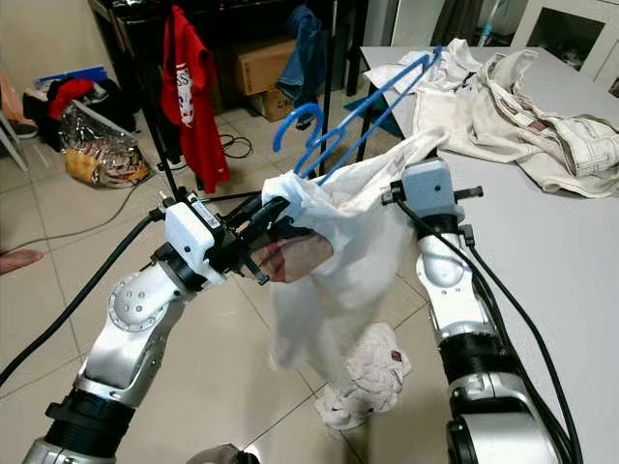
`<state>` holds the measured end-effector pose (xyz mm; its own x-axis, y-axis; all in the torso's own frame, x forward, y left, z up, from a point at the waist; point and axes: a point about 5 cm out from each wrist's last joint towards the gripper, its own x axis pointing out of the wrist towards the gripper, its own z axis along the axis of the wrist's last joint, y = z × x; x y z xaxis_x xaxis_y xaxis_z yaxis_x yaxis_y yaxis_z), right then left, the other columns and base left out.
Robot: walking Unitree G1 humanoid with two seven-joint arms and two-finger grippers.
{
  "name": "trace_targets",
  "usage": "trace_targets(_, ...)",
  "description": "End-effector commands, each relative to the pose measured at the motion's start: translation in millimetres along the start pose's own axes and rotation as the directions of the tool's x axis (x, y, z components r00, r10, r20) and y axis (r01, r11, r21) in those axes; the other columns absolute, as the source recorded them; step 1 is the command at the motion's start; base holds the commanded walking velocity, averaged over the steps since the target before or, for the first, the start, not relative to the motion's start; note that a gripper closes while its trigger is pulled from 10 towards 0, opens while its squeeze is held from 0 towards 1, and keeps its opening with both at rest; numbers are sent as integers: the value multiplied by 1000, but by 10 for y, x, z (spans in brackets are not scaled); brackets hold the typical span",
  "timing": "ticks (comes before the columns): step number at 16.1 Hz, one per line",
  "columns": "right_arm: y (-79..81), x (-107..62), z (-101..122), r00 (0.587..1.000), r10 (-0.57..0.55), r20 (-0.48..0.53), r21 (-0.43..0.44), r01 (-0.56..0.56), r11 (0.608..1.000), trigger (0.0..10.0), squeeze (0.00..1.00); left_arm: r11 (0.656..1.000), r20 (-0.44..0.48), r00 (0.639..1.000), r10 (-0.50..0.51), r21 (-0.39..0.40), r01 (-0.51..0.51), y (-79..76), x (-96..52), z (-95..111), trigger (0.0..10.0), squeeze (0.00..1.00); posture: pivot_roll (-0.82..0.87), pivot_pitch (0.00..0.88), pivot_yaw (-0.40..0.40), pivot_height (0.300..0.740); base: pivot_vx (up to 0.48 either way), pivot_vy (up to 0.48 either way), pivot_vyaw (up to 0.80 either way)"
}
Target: Hang hanger
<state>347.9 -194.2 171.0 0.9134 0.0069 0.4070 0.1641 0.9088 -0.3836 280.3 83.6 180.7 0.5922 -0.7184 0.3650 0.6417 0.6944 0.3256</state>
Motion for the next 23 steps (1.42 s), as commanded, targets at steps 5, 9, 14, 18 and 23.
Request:
trace_targets(5,-52,92,69,999,-35,24,2,35,999,10000,0,997,-20,998,-68,-39,67,-105,-30,-44,10000,0,25,0,22,723,0,0,0)
trace_targets(9,5,164,238,994,-36,102,56,30,998,10000,0,987,-44,990,-132,-103,127,-227,-37,-124,10000,0,20,0,28,723,0,0,0)
trace_targets(14,-57,181,196,995,-56,83,31,53,998,10000,0,996,-22,997,-80,-41,79,-158,-30,-80,10000,0,25,0,23,723,0,0,0)
trace_targets(18,-32,186,163,997,-39,61,14,38,999,10000,0,997,-6,997,-80,-4,80,-156,-2,-44,10000,0,26,0,22,723,0,0,0)
trace_targets(23,-74,189,159,996,-61,64,13,61,998,10000,0,996,-24,996,-82,-34,82,-173,-26,-86,10000,0,25,0,24,723,0,0,0)
